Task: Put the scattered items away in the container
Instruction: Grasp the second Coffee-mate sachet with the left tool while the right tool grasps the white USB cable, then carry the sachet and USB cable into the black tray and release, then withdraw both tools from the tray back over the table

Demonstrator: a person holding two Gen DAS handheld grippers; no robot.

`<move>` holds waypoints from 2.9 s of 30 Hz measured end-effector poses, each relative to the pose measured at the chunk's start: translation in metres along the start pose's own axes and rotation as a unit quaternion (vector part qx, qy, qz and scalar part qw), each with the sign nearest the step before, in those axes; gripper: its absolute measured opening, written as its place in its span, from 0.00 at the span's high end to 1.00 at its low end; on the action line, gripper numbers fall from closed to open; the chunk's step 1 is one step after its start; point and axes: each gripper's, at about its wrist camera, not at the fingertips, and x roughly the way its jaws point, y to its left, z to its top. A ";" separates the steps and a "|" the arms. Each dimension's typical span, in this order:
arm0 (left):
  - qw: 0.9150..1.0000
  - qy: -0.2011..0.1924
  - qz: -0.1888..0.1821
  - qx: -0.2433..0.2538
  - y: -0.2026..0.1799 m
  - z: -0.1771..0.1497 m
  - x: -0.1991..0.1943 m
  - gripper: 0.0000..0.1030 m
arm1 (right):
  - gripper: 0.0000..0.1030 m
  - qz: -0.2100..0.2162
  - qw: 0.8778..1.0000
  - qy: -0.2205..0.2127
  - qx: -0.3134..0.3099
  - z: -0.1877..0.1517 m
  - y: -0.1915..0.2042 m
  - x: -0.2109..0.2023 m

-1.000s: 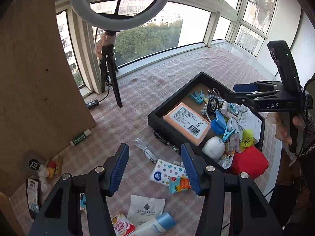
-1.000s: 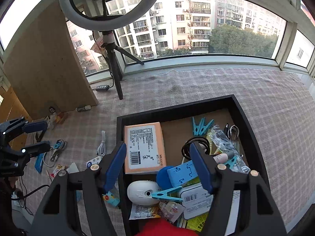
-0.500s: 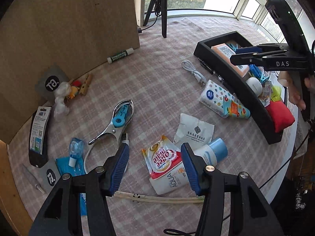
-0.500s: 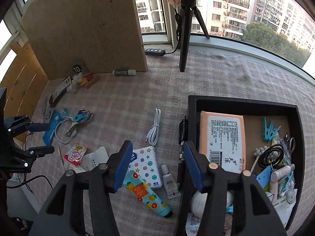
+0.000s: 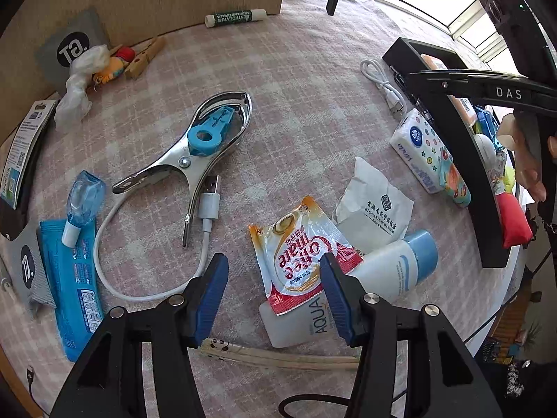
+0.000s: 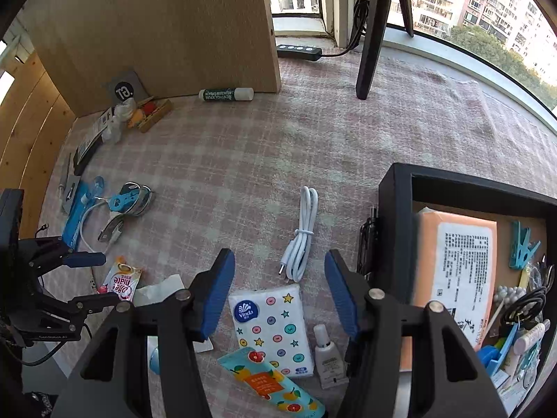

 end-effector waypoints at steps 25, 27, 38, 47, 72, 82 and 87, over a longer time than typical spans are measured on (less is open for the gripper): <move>0.999 -0.043 -0.010 -0.027 -0.006 -0.008 -0.007 0.95 | 0.83 0.004 0.999 0.030 0.028 0.005 -0.014 0.038; 0.998 -0.051 -0.013 -0.032 -0.003 -0.006 -0.015 0.95 | 0.83 0.007 0.999 0.017 0.034 0.005 -0.016 0.030; 0.993 -0.115 -0.031 -0.006 -0.034 0.037 -0.054 0.96 | 0.83 0.017 0.996 -0.068 0.061 0.006 -0.035 -0.037; 0.987 -0.137 -0.067 0.042 -0.095 0.066 -0.068 0.96 | 0.83 -0.017 0.985 -0.120 0.124 -0.023 -0.107 -0.099; 0.958 -0.199 -0.071 0.194 -0.312 0.131 -0.063 0.36 | 0.44 -0.098 0.942 -0.161 0.278 -0.170 -0.221 -0.185; 0.945 -0.237 -0.050 0.218 -0.315 0.118 -0.085 0.33 | 0.32 -0.117 0.939 -0.193 0.259 -0.167 -0.204 -0.204; 0.948 -0.243 -0.037 0.203 -0.298 0.116 -0.093 0.36 | 0.32 -0.112 0.944 -0.191 0.244 -0.159 -0.192 -0.200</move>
